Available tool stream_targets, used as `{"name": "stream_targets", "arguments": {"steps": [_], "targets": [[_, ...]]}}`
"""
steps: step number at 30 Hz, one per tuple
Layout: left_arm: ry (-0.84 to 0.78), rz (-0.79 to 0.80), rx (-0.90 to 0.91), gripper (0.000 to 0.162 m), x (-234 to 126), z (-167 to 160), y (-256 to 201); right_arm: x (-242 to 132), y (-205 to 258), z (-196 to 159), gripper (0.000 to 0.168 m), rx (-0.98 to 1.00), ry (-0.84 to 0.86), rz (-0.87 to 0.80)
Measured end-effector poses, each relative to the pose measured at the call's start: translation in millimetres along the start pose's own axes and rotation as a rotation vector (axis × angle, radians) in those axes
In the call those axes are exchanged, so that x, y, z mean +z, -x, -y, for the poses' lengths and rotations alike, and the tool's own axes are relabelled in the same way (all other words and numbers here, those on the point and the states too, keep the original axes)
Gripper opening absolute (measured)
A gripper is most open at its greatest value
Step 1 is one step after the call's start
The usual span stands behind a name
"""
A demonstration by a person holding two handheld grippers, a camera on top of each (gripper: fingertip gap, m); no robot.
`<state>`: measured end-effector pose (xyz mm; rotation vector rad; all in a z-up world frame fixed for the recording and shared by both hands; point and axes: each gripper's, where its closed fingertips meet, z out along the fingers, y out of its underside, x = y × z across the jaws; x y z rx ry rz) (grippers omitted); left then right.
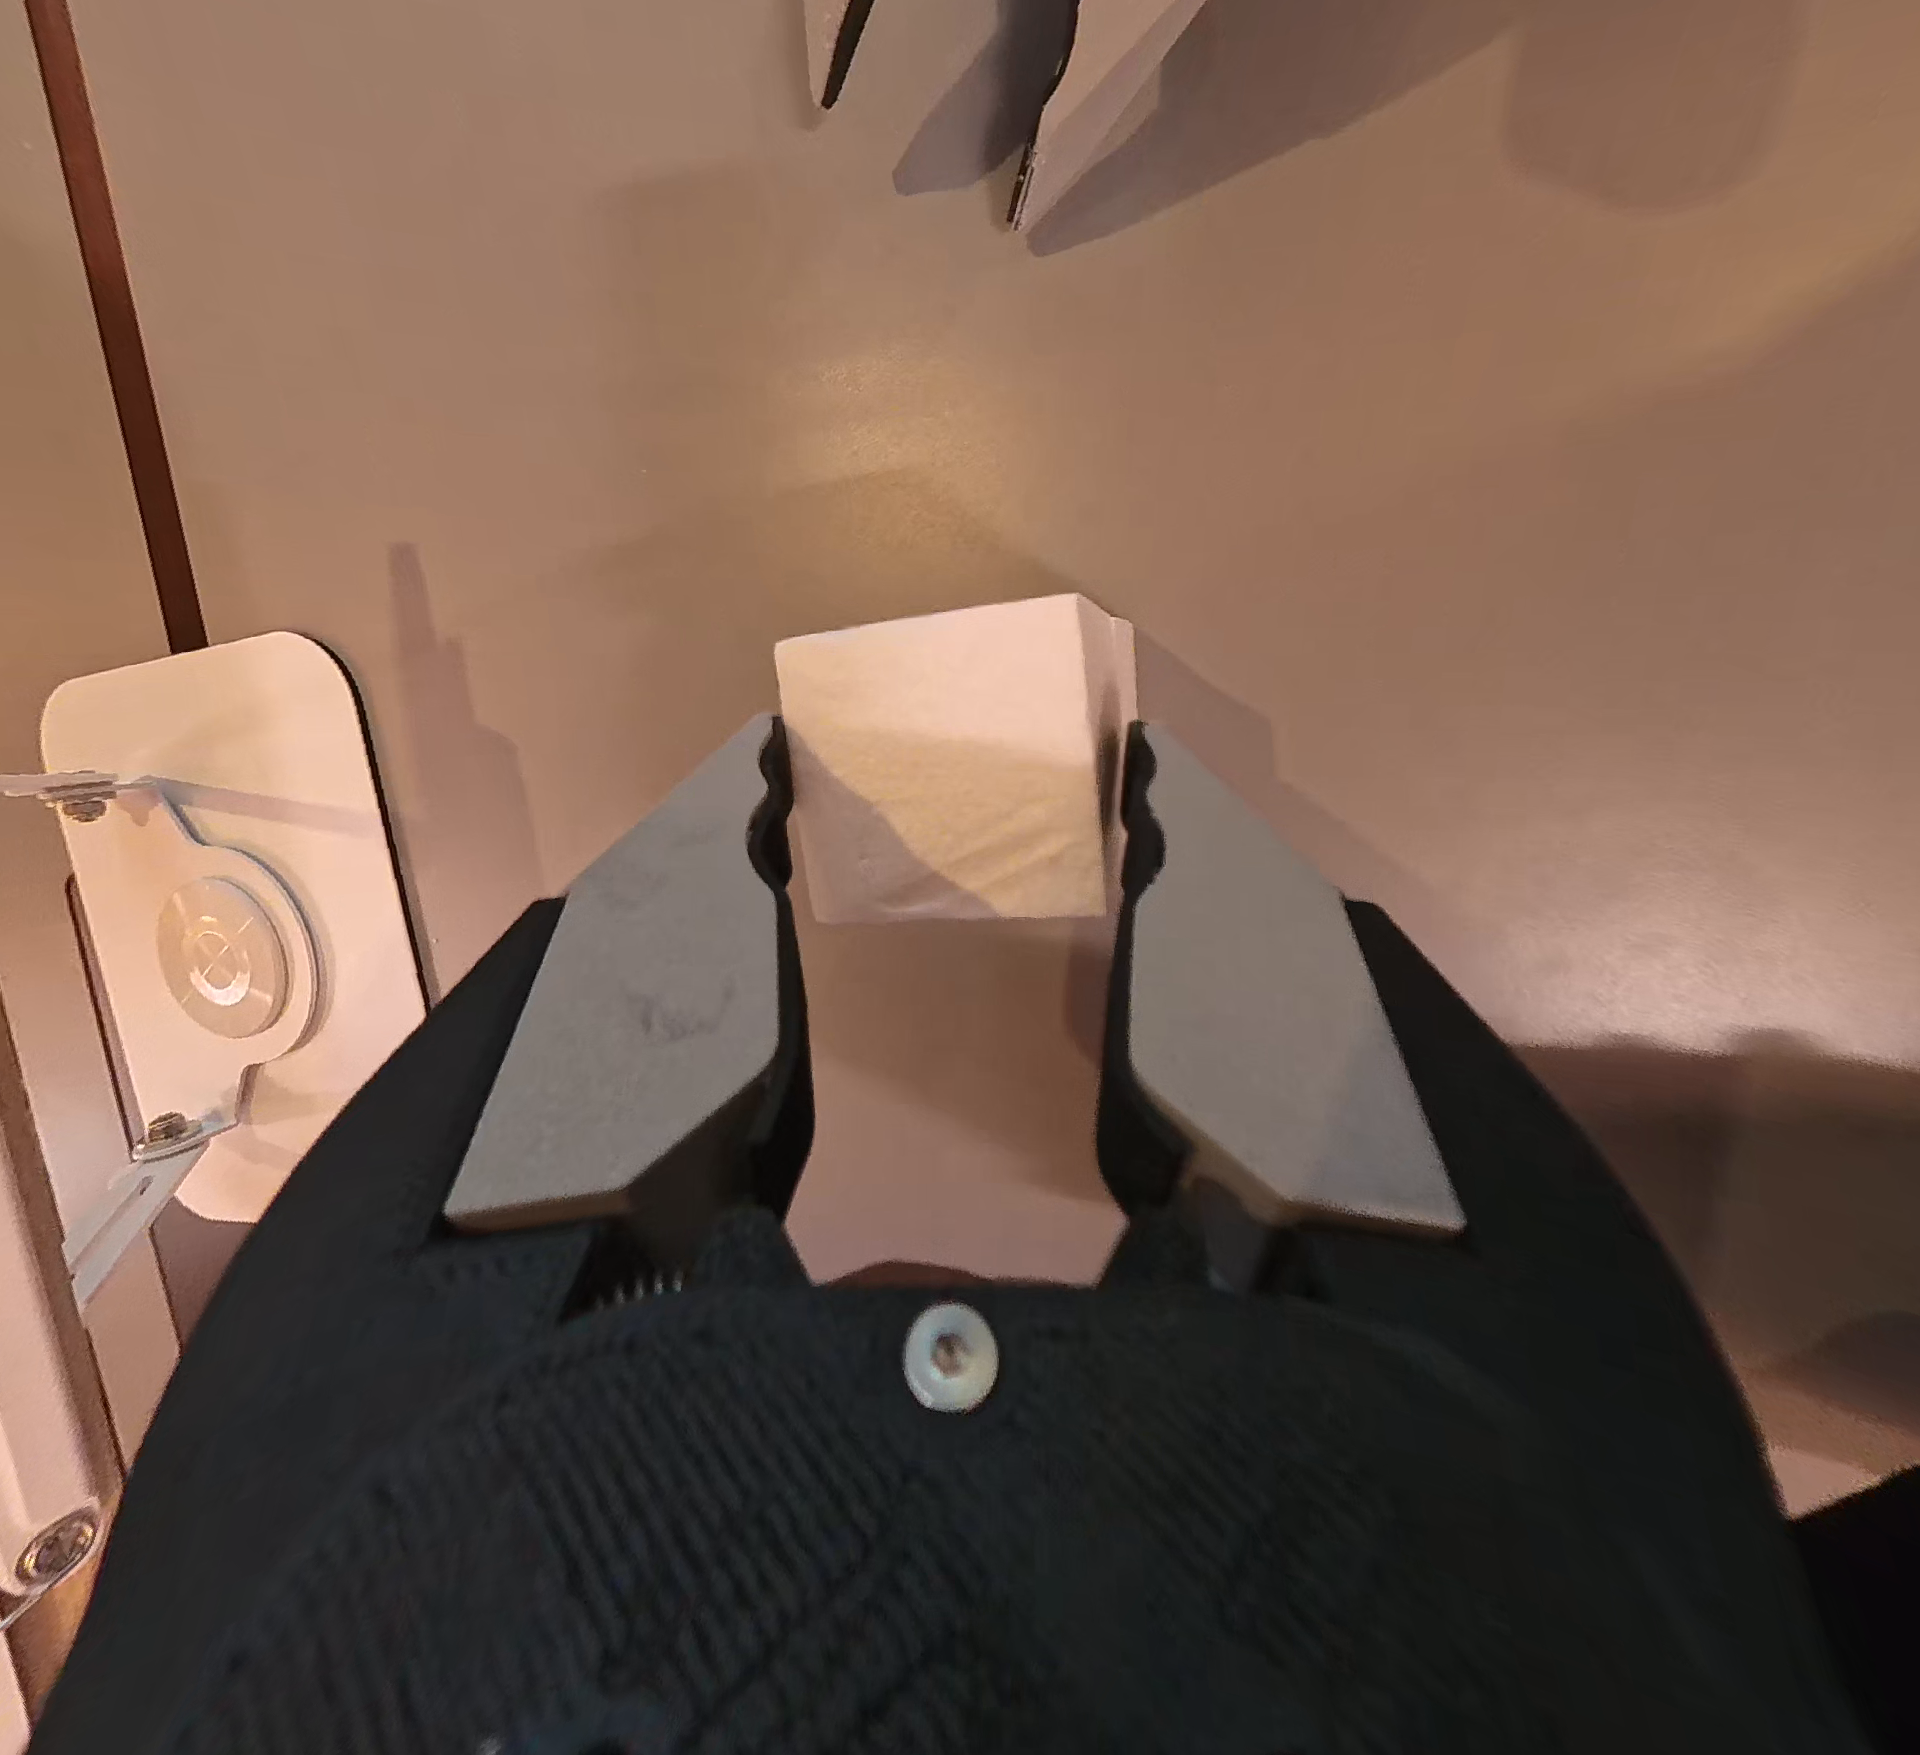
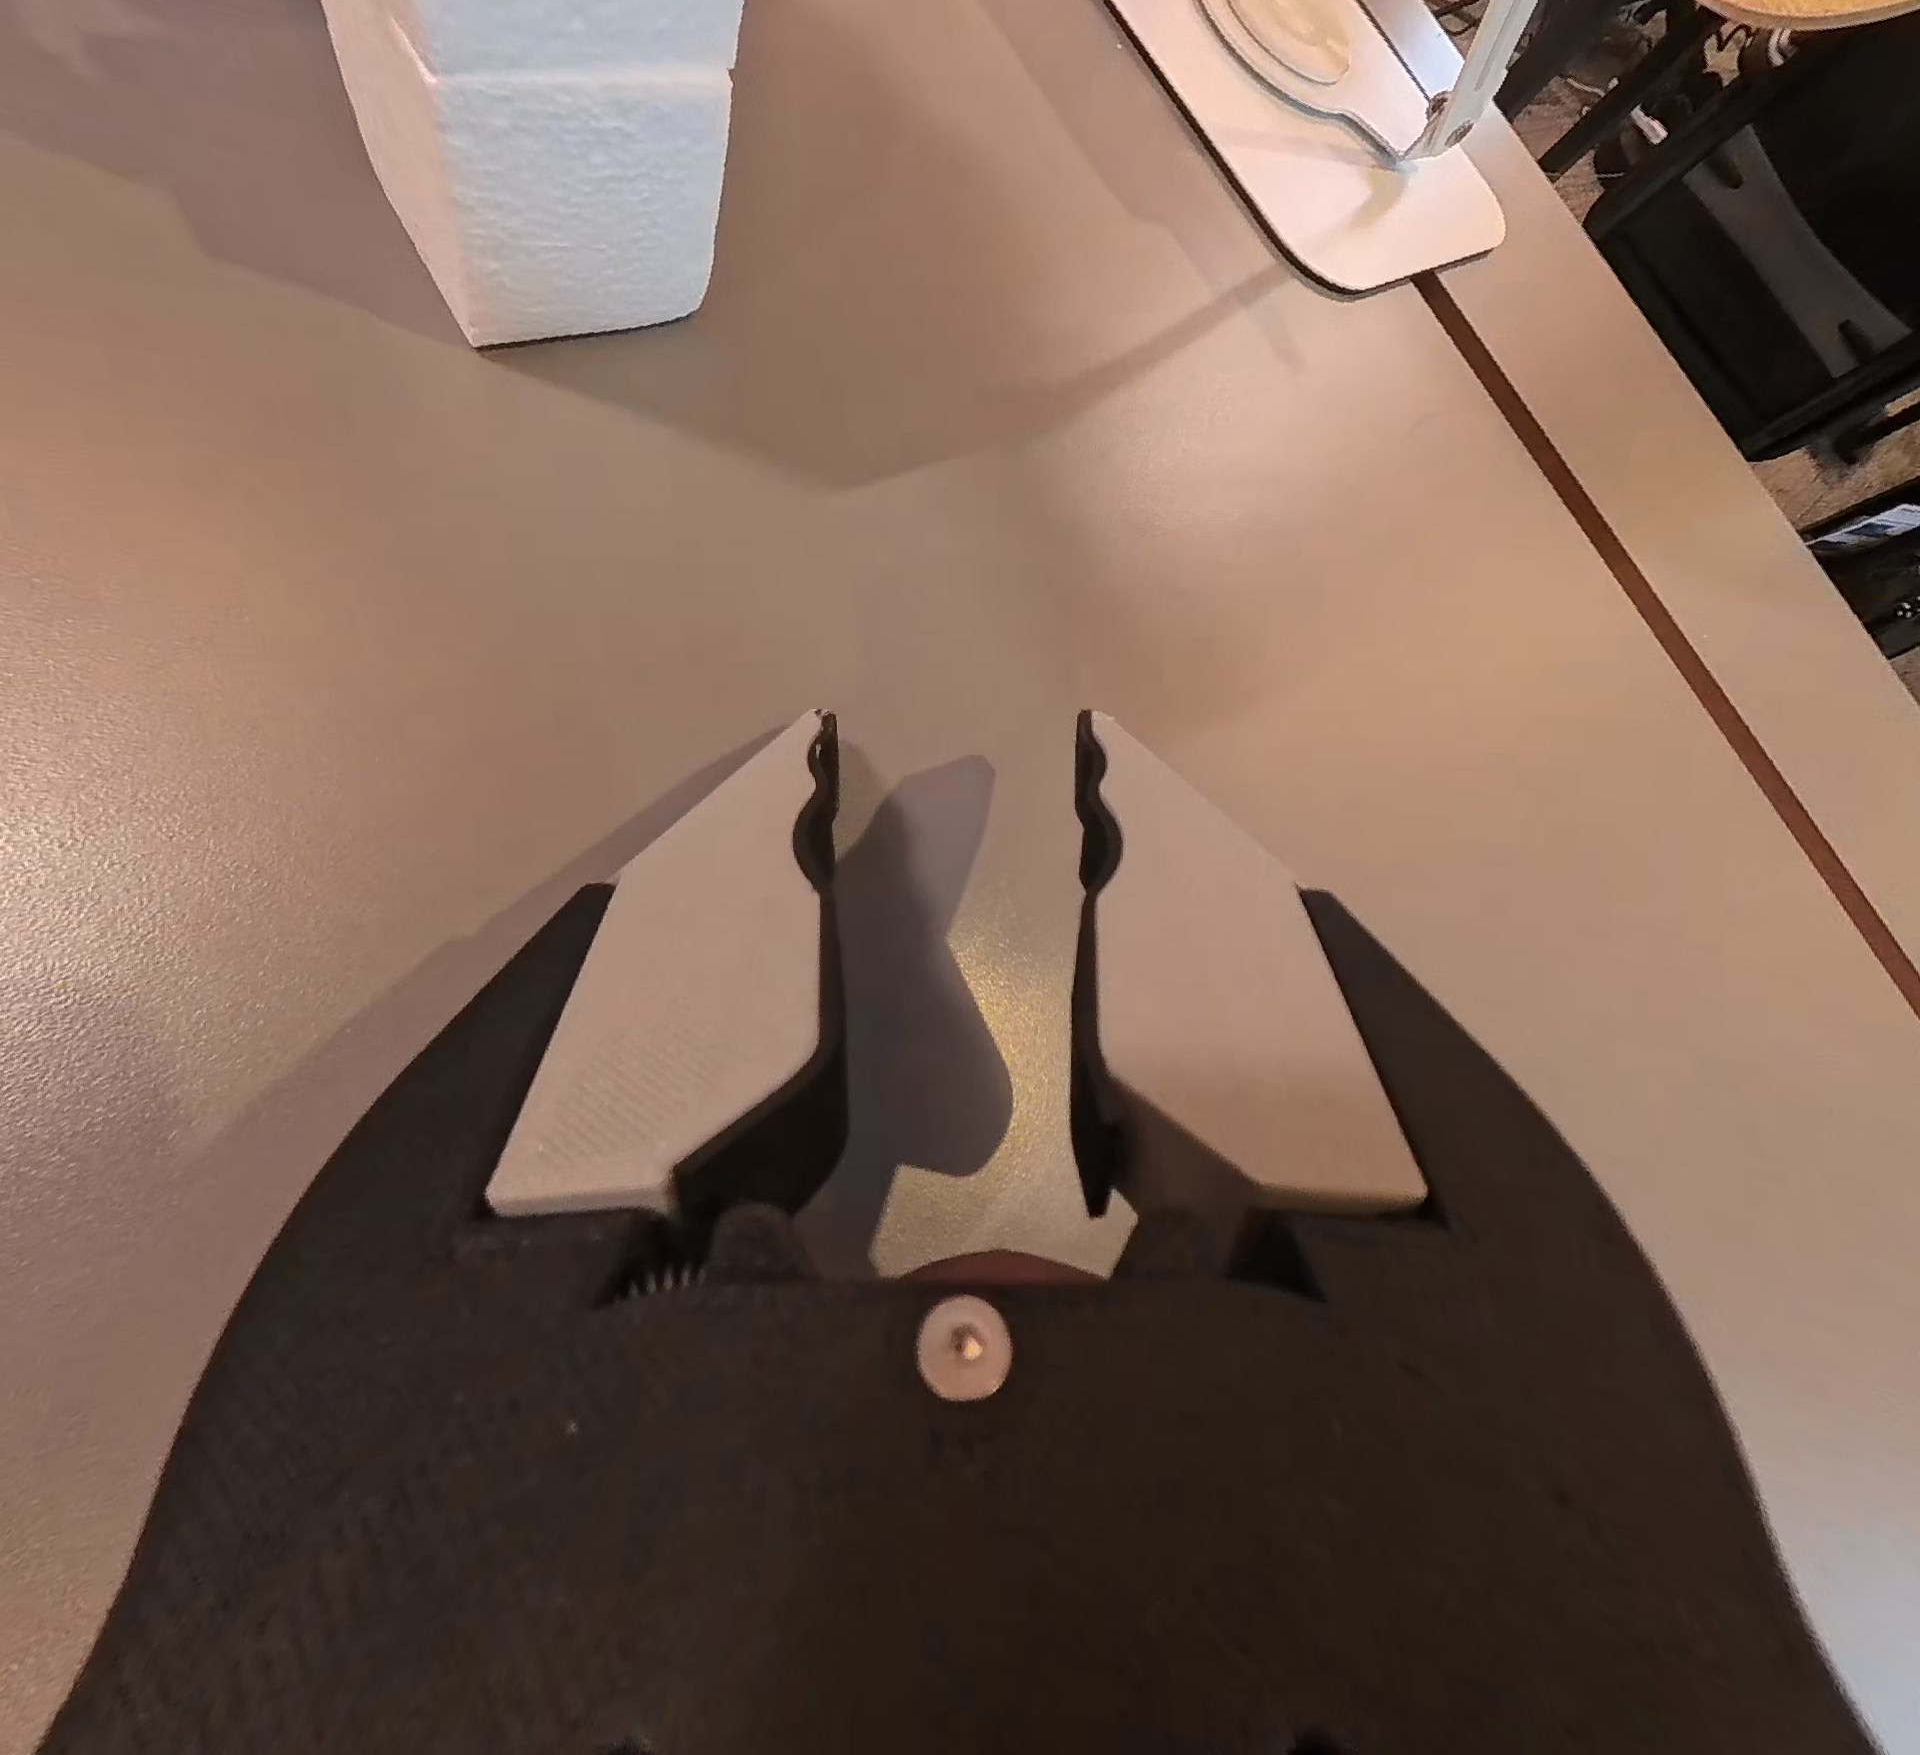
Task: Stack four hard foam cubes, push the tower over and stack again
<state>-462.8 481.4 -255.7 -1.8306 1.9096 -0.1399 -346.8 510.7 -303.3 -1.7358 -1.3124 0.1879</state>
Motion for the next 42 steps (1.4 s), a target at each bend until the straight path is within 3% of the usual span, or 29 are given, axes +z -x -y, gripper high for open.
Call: {"name": "stream_targets", "arguments": {"steps": [6,13,17,20,23,26,29,32,33,39,42], "targets": [[-0.012,0.012,0.001,0.064,-0.6,2.0,2.1,0.0,-0.4,-0.2,0.043,0.002,0.0,0.001],[-0.068,0.045,-0.012,0.086,-9.5,9.3,7.0,0.4,-0.1,-0.8,0.043,-0.002,0.004,0.0],[-0.146,0.088,-0.018,0.089,-24.8,19.6,13.1,0.5,-0.4,-0.8,0.043,-0.001,0.004,0.0],[-0.271,0.174,-0.025,0.086,-49.1,35.9,26.0,0.2,-0.7,-0.8,0.043,0.0,0.003,-0.002],[-0.466,0.317,-0.025,0.073,-89.7,57.6,42.4,0.0,-1.2,-0.6,0.043,0.002,0.001,-0.003],[-0.638,0.57,-0.115,0.08,-141.2,60.9,75.9,0.1,-1.4,-0.8,0.043,0.003,0.002,-0.003],[-0.641,0.945,-0.397,0.097,-192.1,12.2,127.4,0.2,-1.2,-1.1,0.043,-0.001,0.004,-0.005],[-0.533,1.261,-0.694,0.071,-239.2,-66.1,146.8,0.1,-1.5,-1.1,0.043,0.001,0.003,-0.007],[-0.497,1.318,-0.761,0.073,-250.6,-87.7,145.3,-0.1,-1.8,-1.1,0.043,0.003,0.003,-0.007],[-0.361,1.491,-1.074,0.076,-294.7,-197.0,113.0,0.3,-1.4,-1.5,0.043,-0.002,0.006,-0.01],[-0.473,1.307,-1.243,0.061,-278.5,-222.6,106.0,0.5,-0.7,-1.8,0.043,-0.007,0.009,-0.01]]}}
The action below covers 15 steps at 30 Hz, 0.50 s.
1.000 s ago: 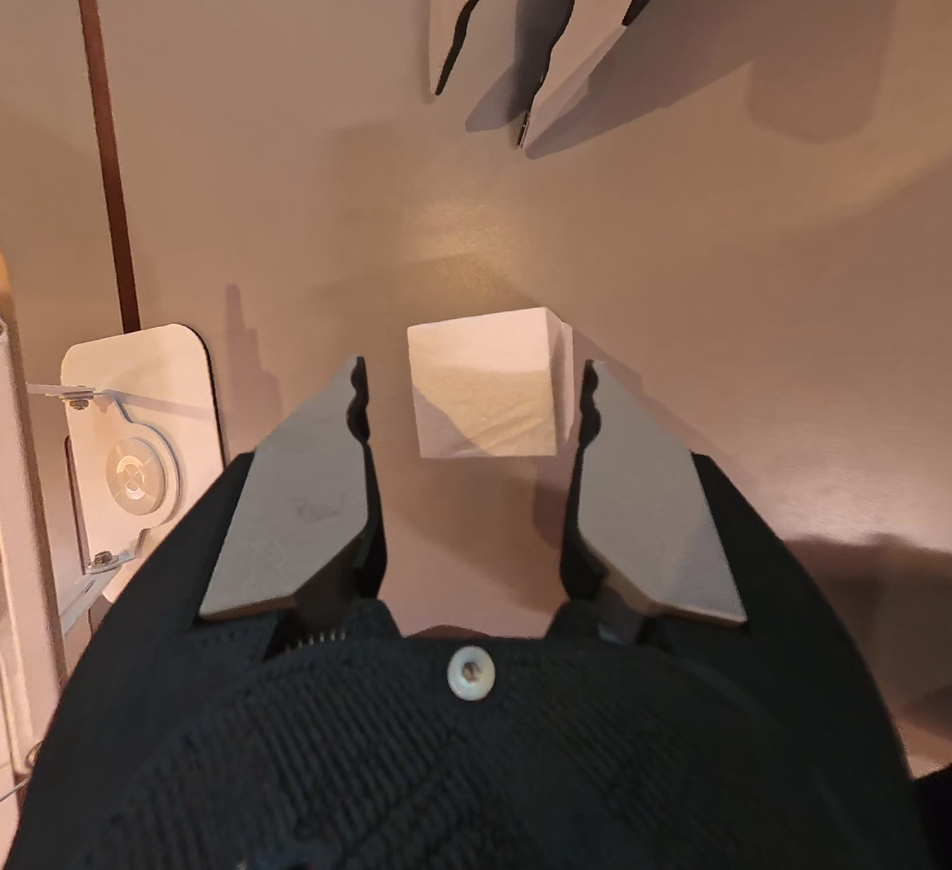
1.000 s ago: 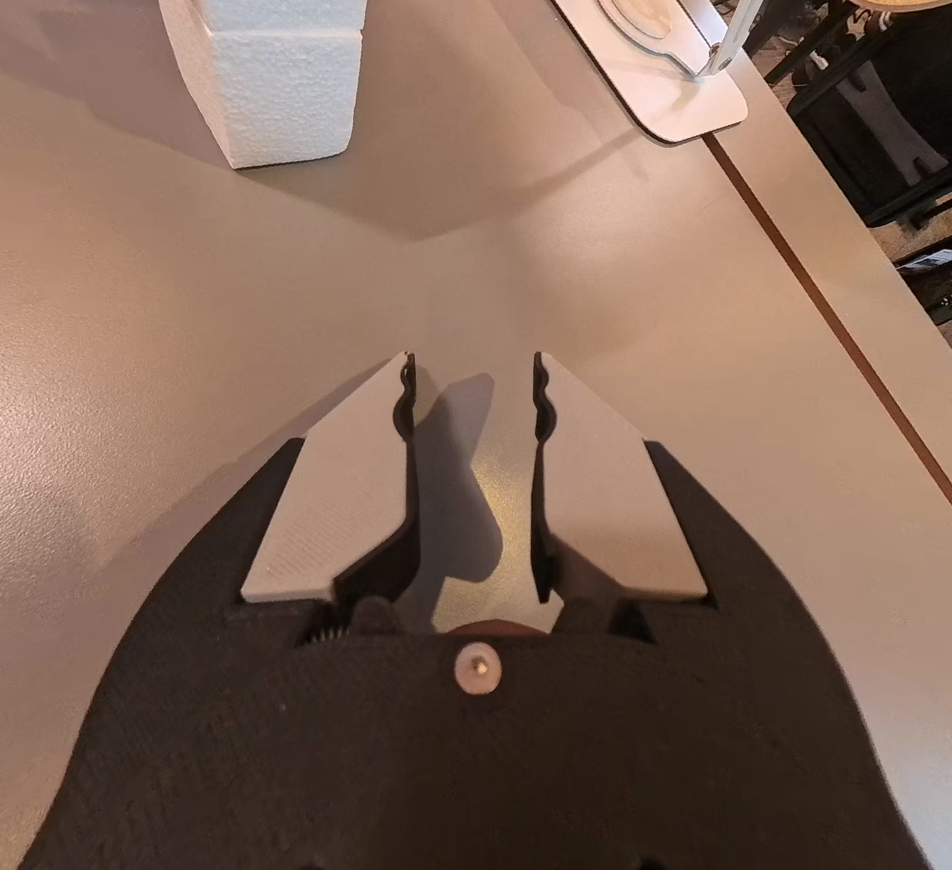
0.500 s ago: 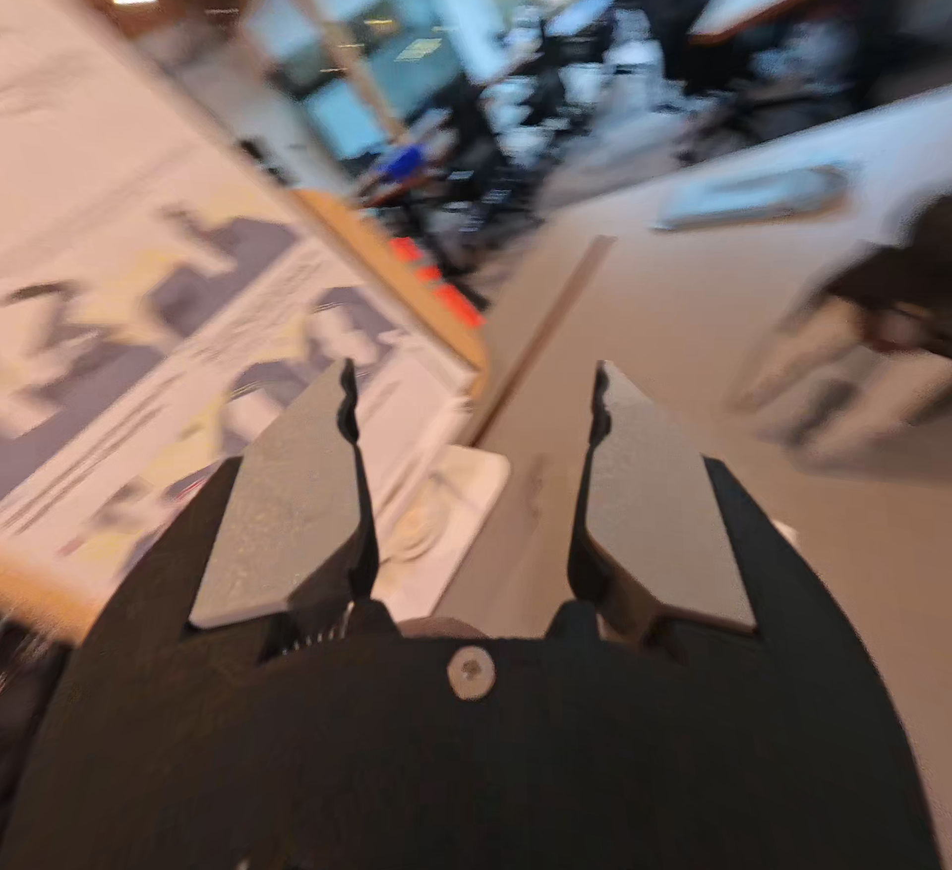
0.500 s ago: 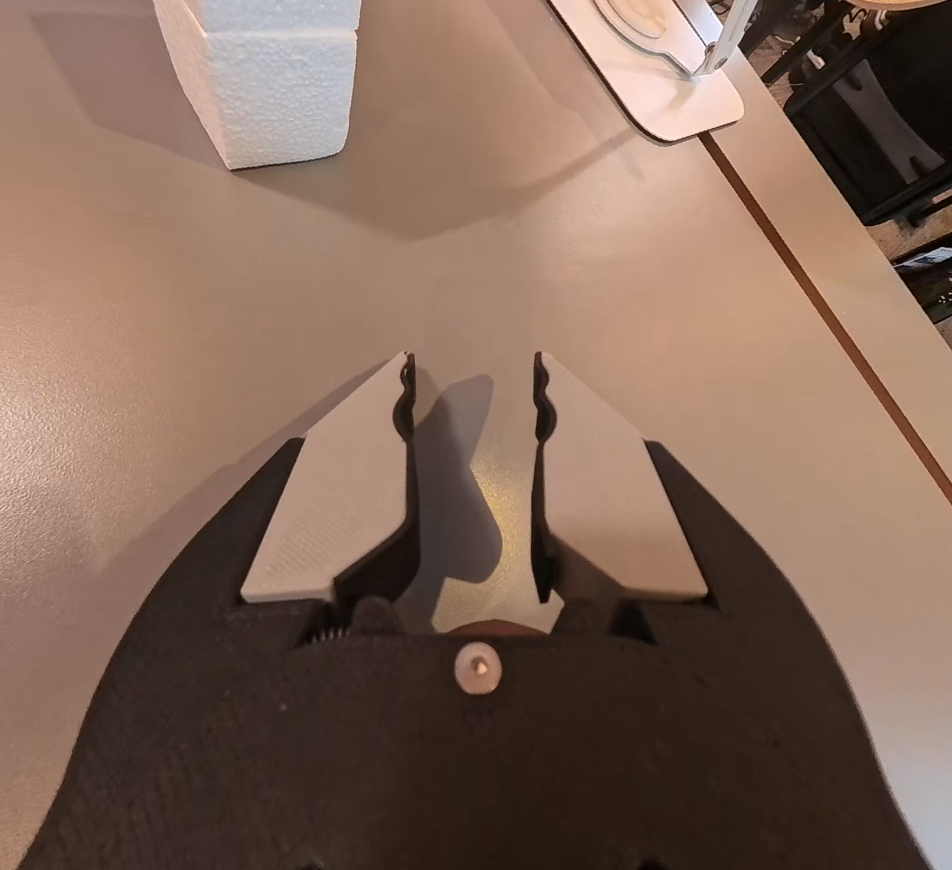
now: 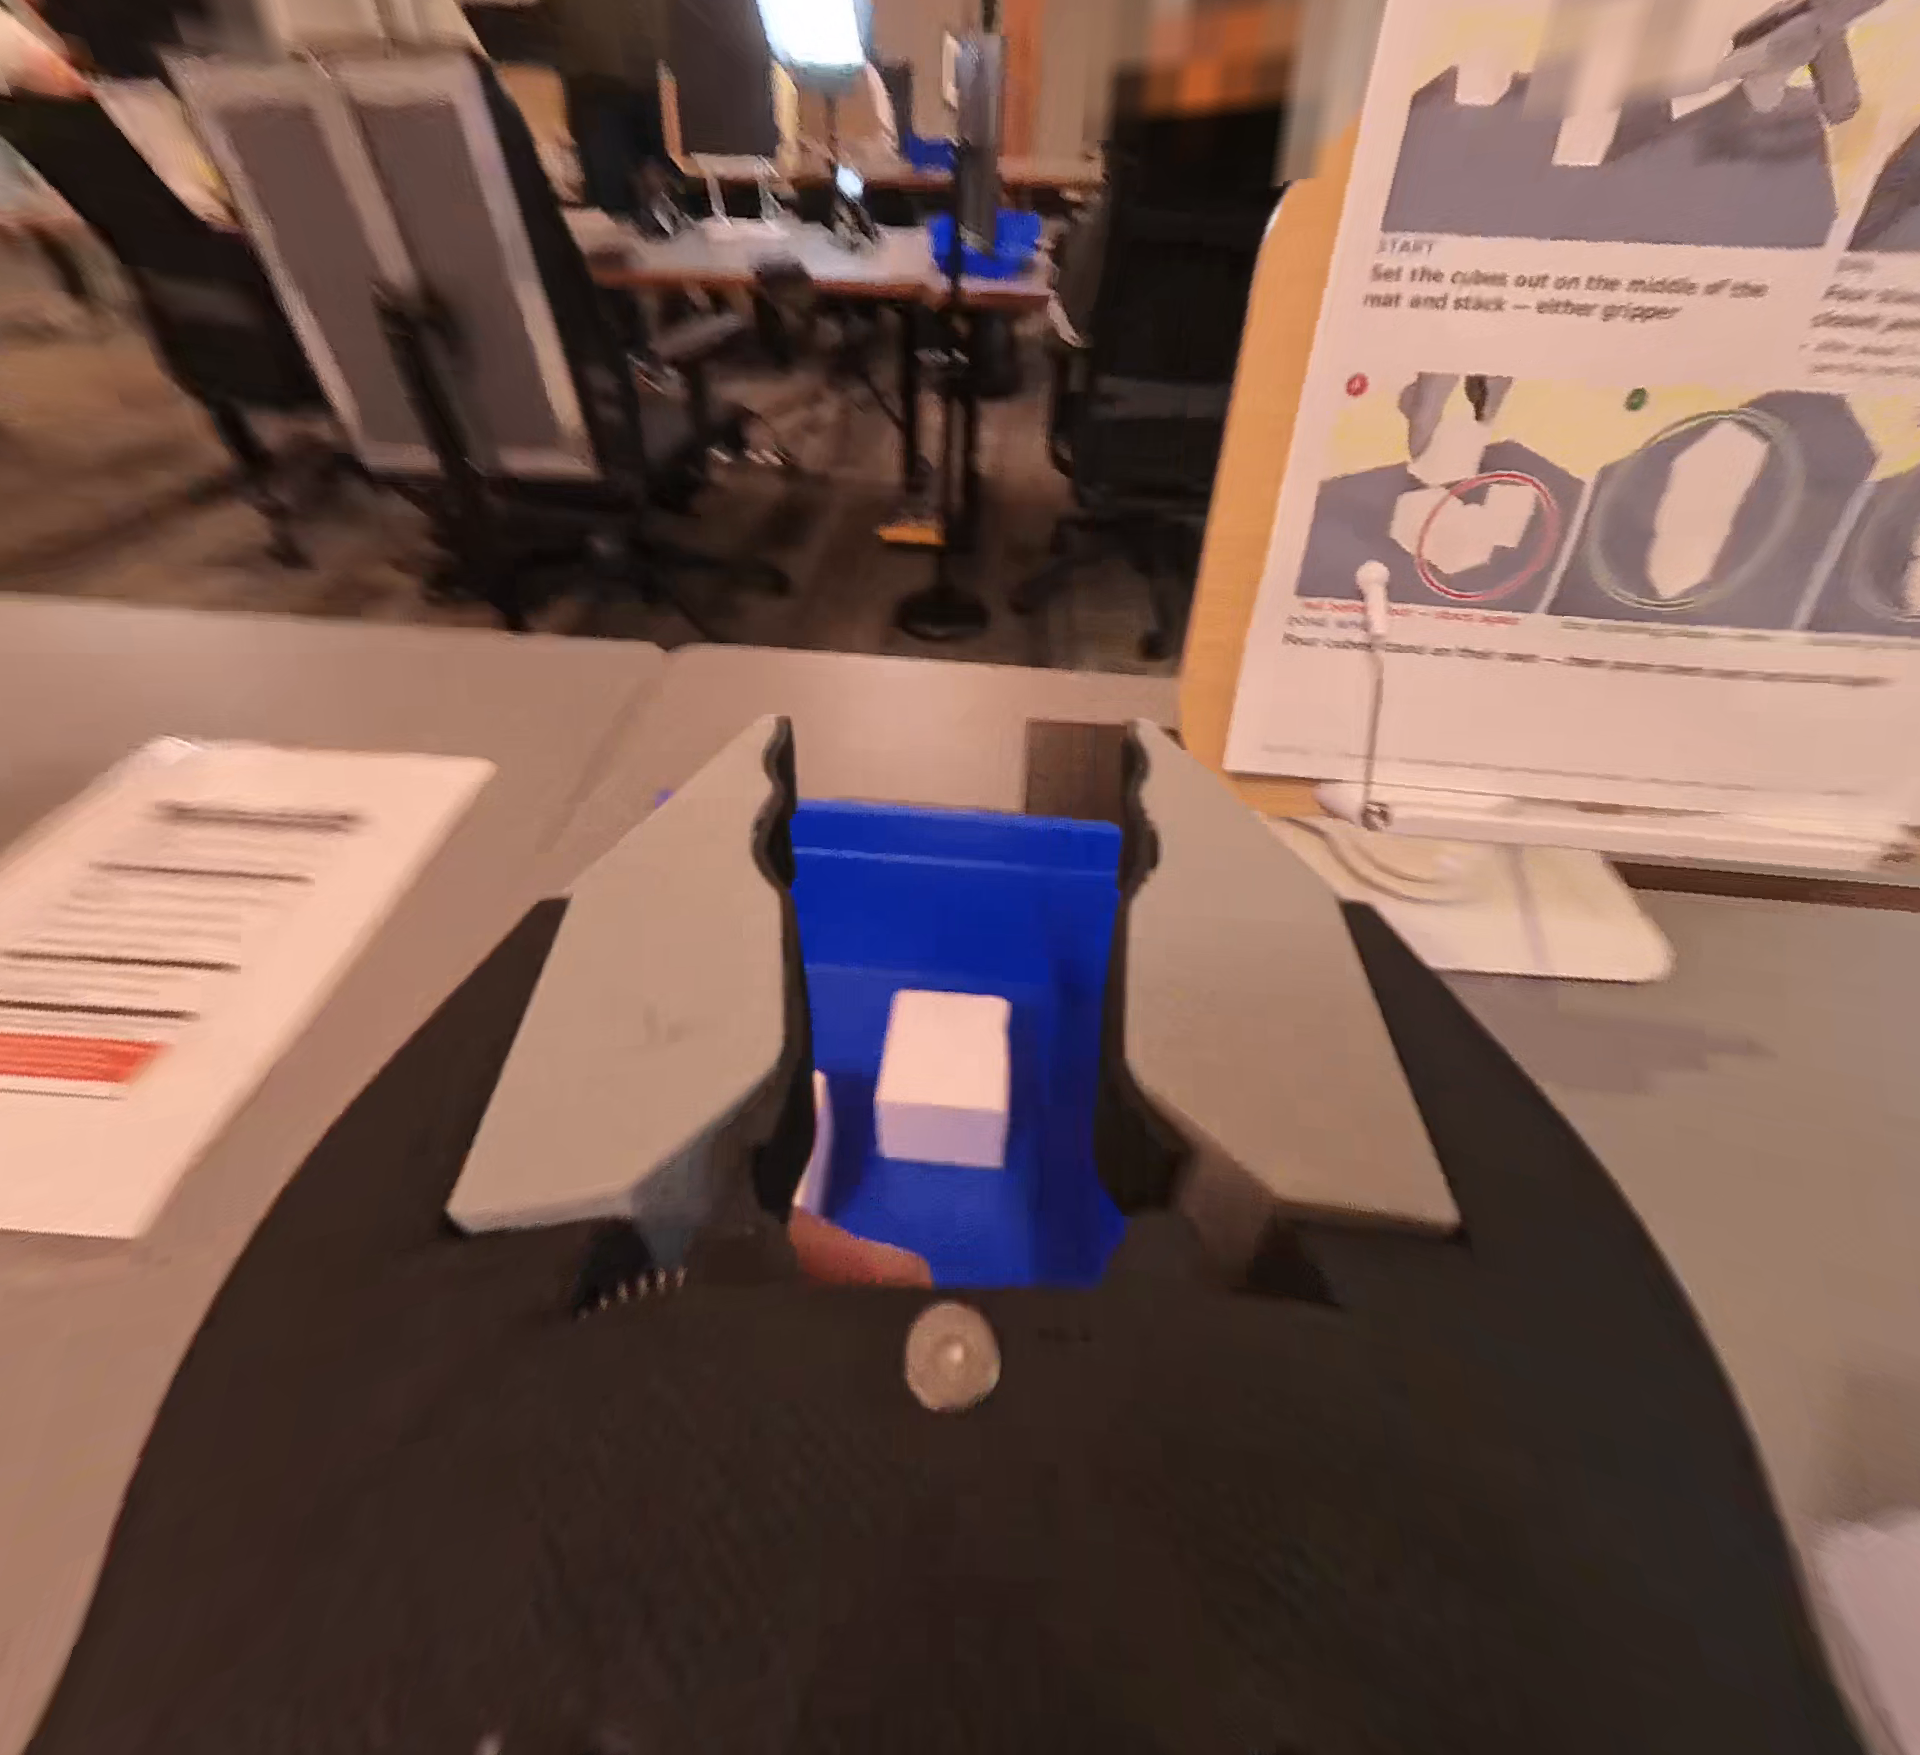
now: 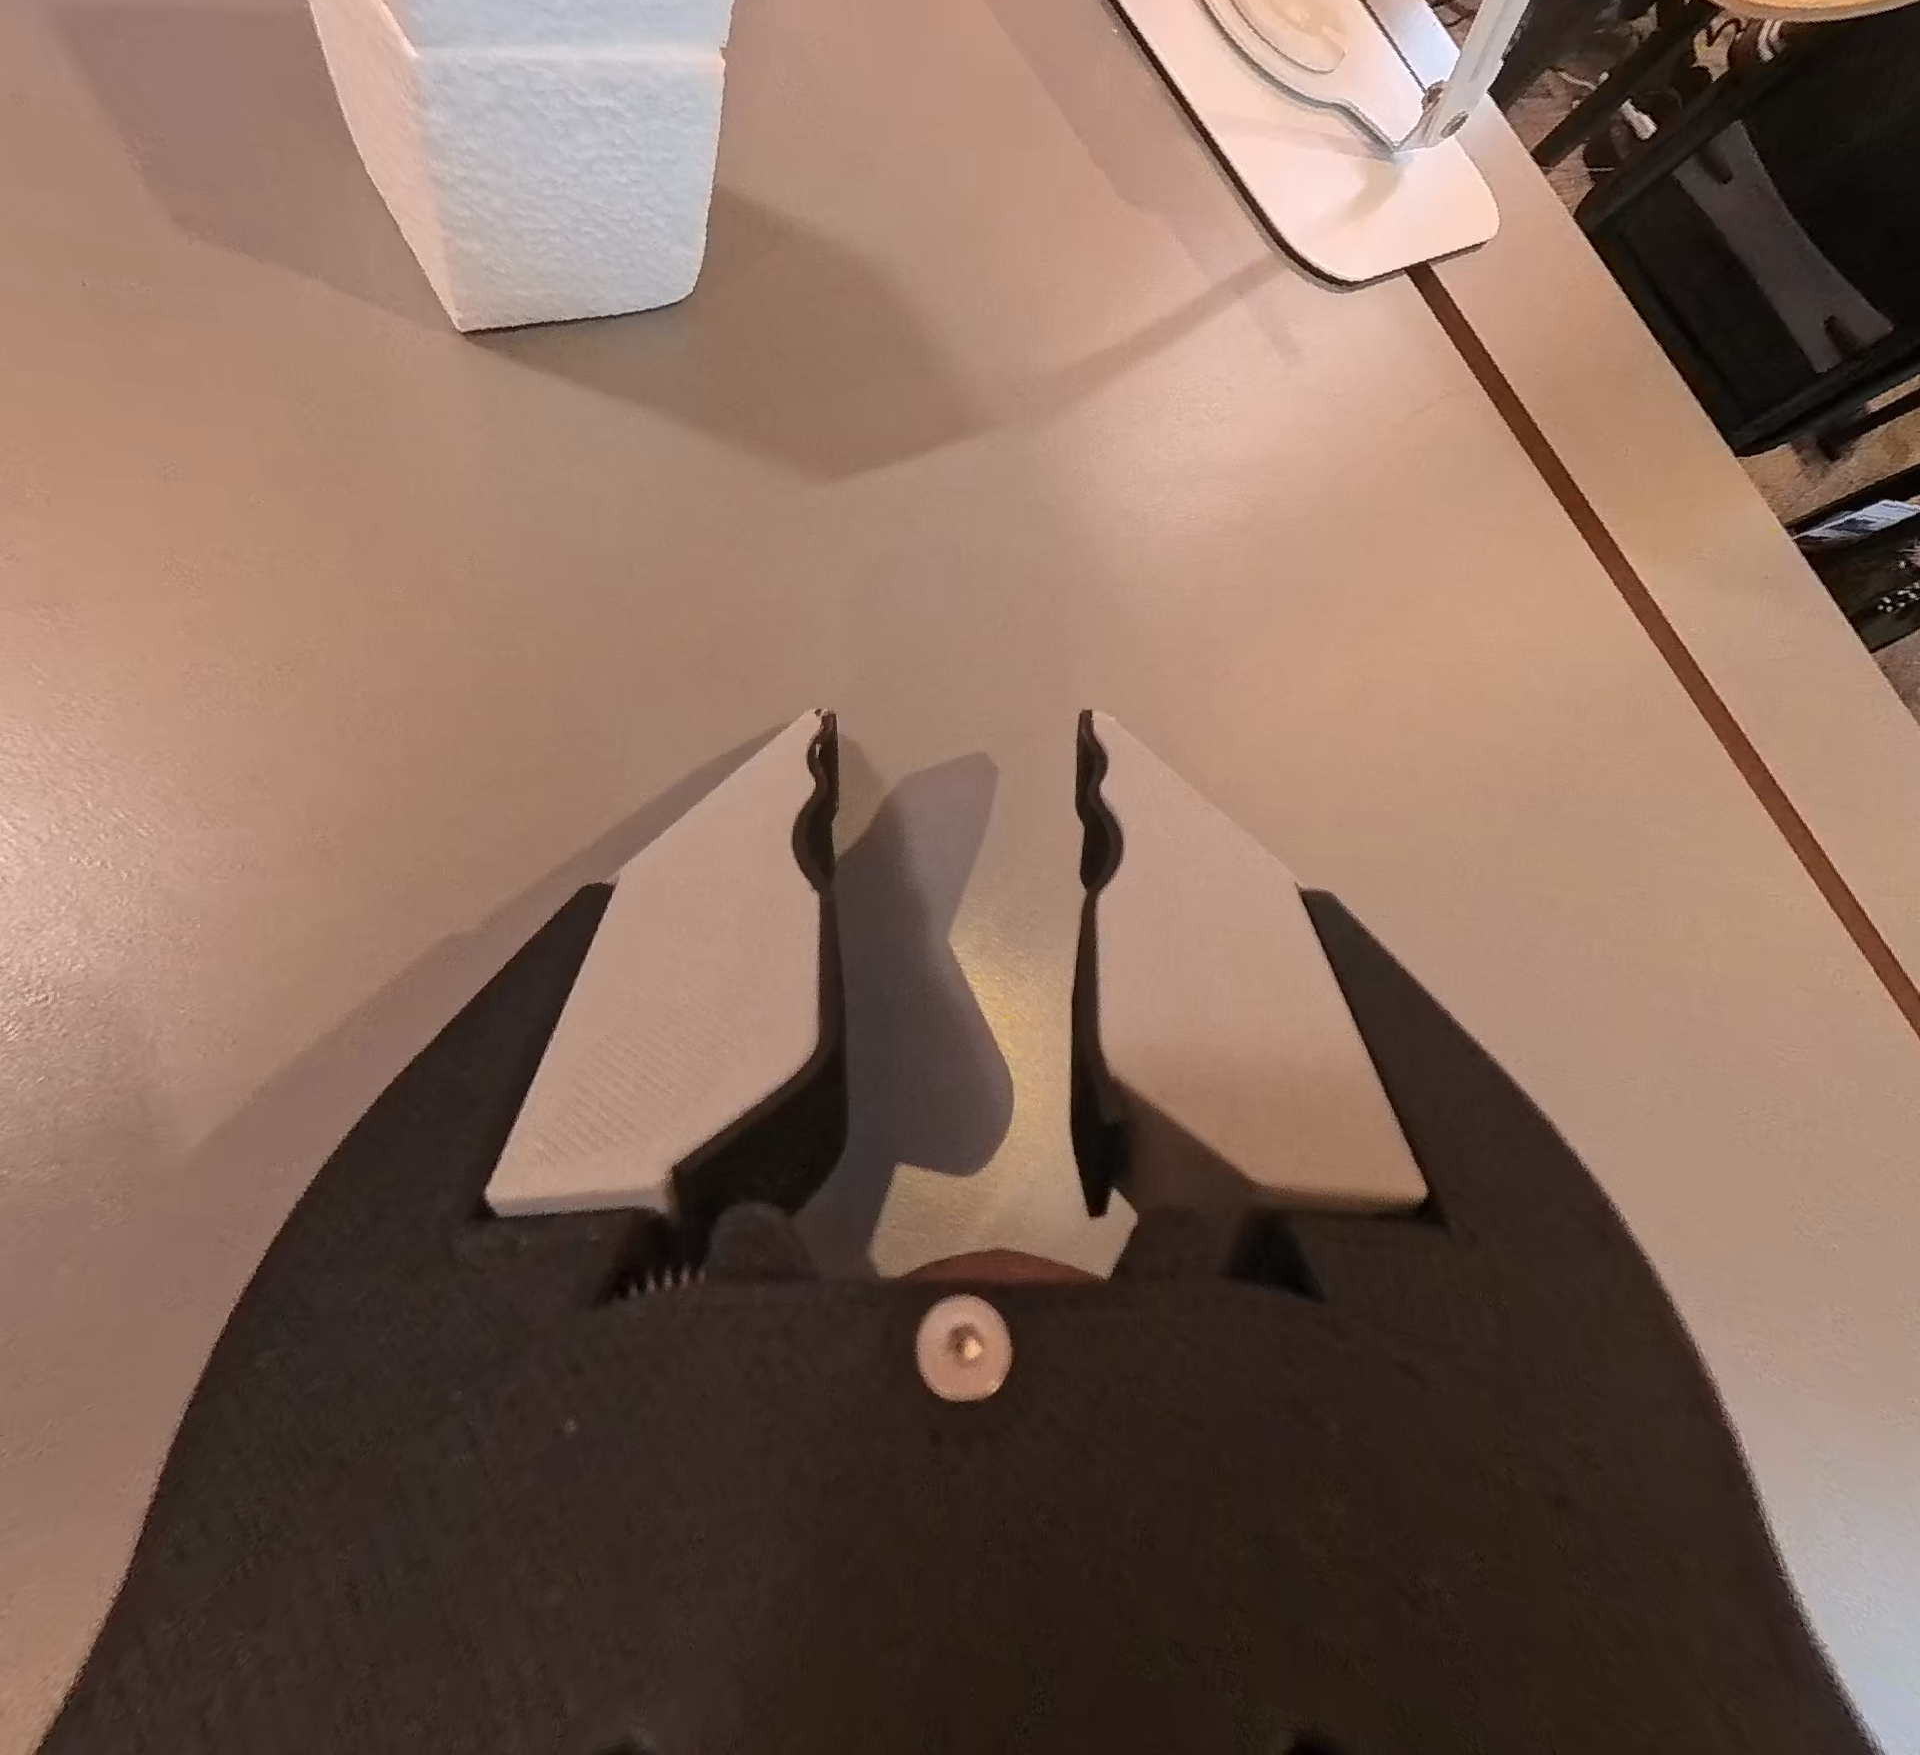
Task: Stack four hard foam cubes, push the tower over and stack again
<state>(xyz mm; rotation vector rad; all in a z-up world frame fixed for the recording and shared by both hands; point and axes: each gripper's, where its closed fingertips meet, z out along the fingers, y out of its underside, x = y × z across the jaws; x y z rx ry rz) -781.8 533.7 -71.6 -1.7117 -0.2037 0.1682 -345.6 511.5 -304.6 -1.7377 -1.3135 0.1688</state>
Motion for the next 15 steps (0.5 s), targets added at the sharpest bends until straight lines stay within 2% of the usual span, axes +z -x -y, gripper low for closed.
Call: {"name": "stream_targets", "arguments": {"steps": [2,5,6,8,11,15], "targets": [[0.066,-0.066,-0.074,0.057,8.1,-19.1,3.3,0.2,0.1,-0.3,0.043,-0.003,0.002,-0.002],[0.186,-0.063,-0.087,0.065,22.8,-51.7,9.6,0.2,-0.4,-0.4,0.043,-0.003,0.003,-0.007],[0.217,-0.074,-0.091,0.062,26.9,-60.1,8.1,0.1,-0.5,-0.6,0.043,-0.001,0.004,-0.007],[0.273,-0.099,-0.114,0.043,33.7,-73.2,3.2,0.0,-0.9,-0.7,0.043,0.002,0.004,-0.008],[0.314,-0.078,-0.135,0.03,40.5,-81.5,6.8,-0.1,-0.8,-0.6,0.043,0.0,0.003,-0.01],[0.329,0.047,-0.079,0.022,44.0,-85.3,31.3,0.3,-0.2,-0.9,0.043,-0.006,0.006,-0.009]]}}
